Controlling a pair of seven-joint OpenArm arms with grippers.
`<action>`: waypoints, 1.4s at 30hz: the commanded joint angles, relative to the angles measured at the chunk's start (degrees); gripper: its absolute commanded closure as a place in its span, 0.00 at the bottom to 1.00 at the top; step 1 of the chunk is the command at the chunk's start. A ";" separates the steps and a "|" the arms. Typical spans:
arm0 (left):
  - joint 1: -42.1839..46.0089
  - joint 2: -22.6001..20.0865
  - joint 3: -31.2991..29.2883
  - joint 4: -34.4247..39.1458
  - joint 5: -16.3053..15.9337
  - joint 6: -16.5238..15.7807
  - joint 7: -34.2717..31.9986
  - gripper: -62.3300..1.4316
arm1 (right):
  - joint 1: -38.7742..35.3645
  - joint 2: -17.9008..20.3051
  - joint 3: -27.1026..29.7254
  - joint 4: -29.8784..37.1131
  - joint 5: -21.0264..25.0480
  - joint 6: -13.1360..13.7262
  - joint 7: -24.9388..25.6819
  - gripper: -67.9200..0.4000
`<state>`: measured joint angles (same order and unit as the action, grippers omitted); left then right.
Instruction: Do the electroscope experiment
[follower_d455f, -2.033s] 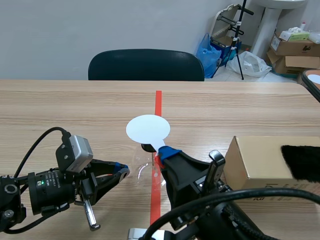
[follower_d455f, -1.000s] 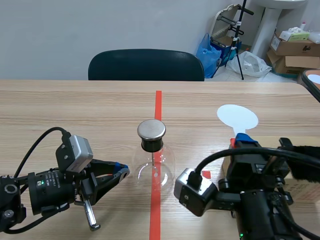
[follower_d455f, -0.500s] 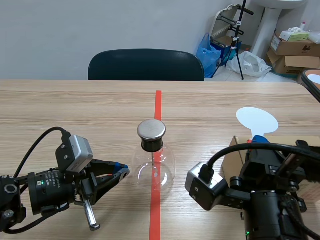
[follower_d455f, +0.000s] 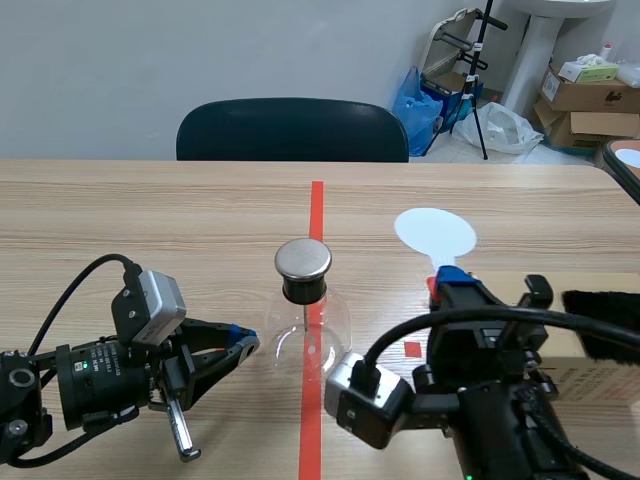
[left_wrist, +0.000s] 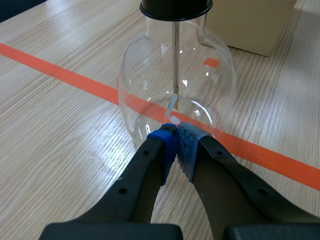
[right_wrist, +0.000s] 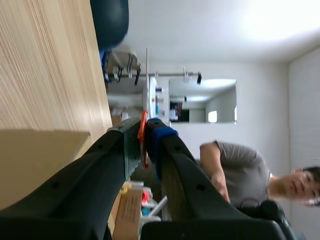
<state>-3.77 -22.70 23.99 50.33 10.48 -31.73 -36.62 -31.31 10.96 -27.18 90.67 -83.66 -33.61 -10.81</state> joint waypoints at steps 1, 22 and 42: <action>-0.04 0.11 -0.11 0.90 -0.76 -0.33 -0.83 0.93 | 0.37 0.28 -0.11 0.48 -0.04 -0.61 1.97 0.98; -0.04 0.11 -0.11 0.90 -0.76 -0.33 -0.83 0.93 | 0.39 0.28 -0.11 0.48 -0.04 -0.61 24.13 0.98; -0.04 0.11 -0.11 0.90 -0.76 -0.33 -0.83 0.93 | 0.39 0.28 -0.11 0.48 -0.04 -0.61 24.11 0.98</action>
<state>-3.77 -22.72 23.99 50.33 10.48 -31.73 -36.62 -31.31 10.98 -27.18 90.67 -83.66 -33.61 13.47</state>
